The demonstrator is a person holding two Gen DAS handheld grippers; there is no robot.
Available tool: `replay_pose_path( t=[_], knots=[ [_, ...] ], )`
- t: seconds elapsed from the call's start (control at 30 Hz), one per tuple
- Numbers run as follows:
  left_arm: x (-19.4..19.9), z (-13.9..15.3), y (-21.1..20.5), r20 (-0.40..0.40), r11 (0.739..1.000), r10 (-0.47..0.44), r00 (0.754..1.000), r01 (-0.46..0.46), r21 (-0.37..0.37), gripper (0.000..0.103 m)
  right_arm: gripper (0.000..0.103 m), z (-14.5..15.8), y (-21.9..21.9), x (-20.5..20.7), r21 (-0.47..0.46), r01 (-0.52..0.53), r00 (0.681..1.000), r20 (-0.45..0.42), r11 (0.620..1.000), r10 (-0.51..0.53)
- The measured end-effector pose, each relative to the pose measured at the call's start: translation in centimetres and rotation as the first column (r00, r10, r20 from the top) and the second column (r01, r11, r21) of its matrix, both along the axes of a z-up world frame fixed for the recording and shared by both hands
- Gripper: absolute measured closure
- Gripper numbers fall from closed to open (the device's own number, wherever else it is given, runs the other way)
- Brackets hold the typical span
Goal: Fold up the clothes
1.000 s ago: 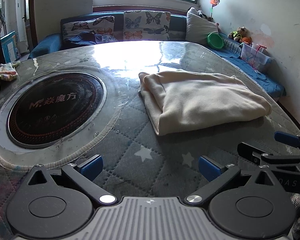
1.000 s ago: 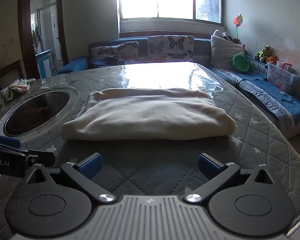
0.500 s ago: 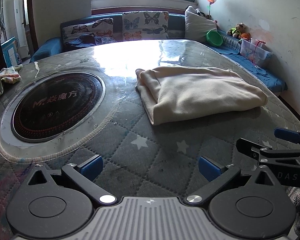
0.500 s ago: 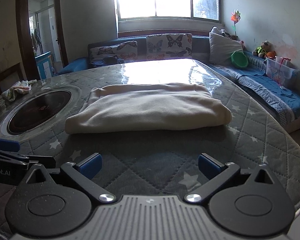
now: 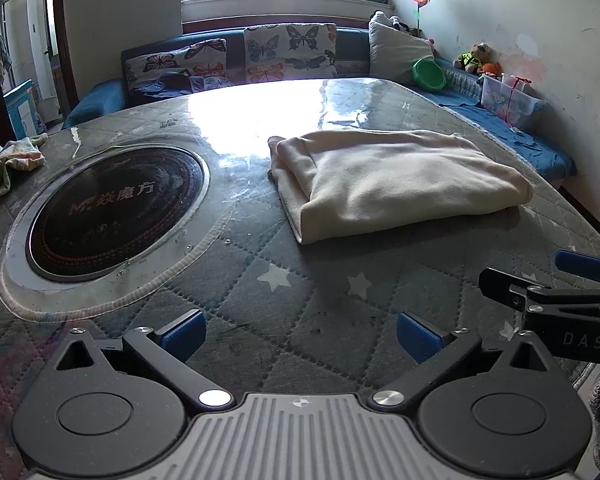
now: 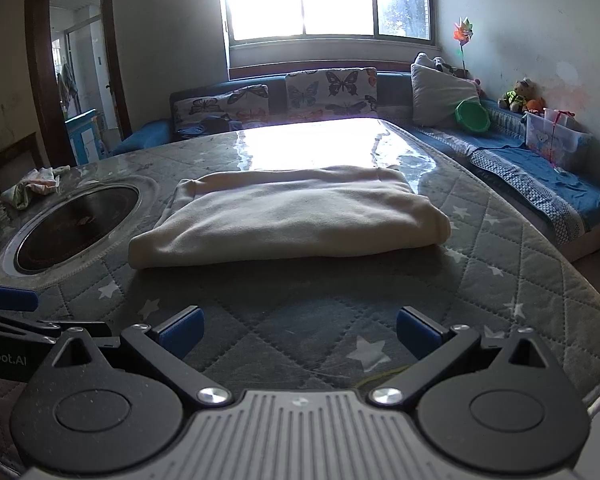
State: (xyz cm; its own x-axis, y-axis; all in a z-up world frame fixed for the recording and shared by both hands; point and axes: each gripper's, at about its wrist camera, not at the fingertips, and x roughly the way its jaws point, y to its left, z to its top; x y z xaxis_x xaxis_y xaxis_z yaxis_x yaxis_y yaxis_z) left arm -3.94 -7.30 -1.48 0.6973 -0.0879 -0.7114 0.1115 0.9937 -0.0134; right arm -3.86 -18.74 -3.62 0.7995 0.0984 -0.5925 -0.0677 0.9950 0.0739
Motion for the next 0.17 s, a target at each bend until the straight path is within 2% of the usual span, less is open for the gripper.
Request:
replay_pose_path(
  t=[0.17],
  knots=[
    [0.08,-0.02,-0.19,-0.001,1.000,-0.001,1.000,0.001,0.004,0.000,0.000,-0.06,-0.14,0.04,0.005,0.004,1.000,-0.001,1.000,-0.004]
  ],
)
